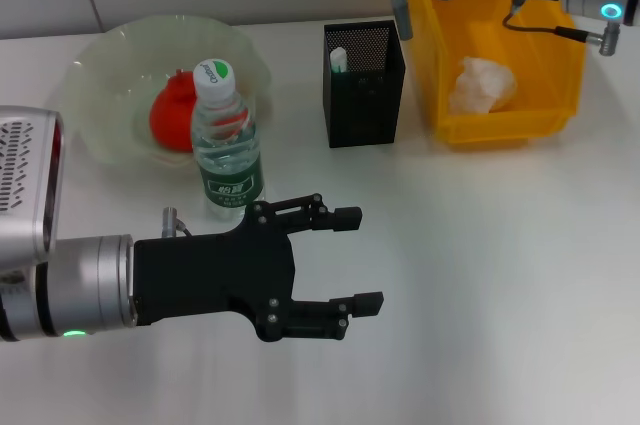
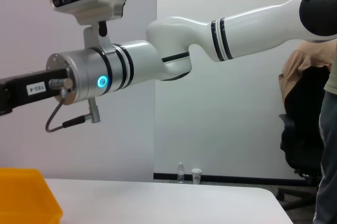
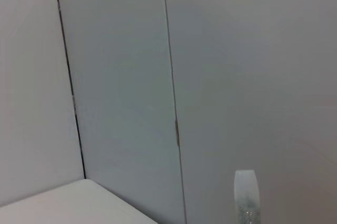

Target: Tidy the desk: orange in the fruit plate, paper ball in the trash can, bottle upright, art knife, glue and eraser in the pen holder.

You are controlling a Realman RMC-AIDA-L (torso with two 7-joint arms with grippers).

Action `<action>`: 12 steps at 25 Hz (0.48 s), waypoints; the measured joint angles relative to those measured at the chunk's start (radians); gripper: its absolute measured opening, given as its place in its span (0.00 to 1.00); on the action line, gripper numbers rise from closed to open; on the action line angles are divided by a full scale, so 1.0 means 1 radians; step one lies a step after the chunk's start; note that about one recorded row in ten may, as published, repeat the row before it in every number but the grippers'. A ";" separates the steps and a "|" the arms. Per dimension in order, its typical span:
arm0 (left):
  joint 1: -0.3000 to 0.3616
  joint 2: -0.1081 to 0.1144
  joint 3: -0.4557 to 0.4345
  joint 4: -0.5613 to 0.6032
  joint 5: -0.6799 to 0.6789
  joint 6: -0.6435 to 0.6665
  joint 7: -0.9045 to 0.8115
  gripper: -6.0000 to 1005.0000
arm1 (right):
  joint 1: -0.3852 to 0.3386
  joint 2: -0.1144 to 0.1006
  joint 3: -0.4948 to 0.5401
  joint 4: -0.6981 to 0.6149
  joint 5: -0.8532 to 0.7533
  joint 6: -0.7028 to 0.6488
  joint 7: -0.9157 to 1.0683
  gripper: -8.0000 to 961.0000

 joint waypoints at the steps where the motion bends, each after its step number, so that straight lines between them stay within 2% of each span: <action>1: 0.000 0.000 0.000 0.000 0.000 0.000 0.000 0.81 | 0.005 0.001 -0.001 0.009 0.000 0.009 -0.008 0.14; 5: 0.000 0.000 0.000 -0.004 -0.003 0.002 0.008 0.81 | 0.016 0.003 -0.003 0.038 0.000 0.040 -0.036 0.14; 12: 0.000 0.000 0.033 -0.014 -0.041 0.003 0.024 0.81 | 0.024 0.020 0.004 0.081 0.007 0.068 -0.118 0.15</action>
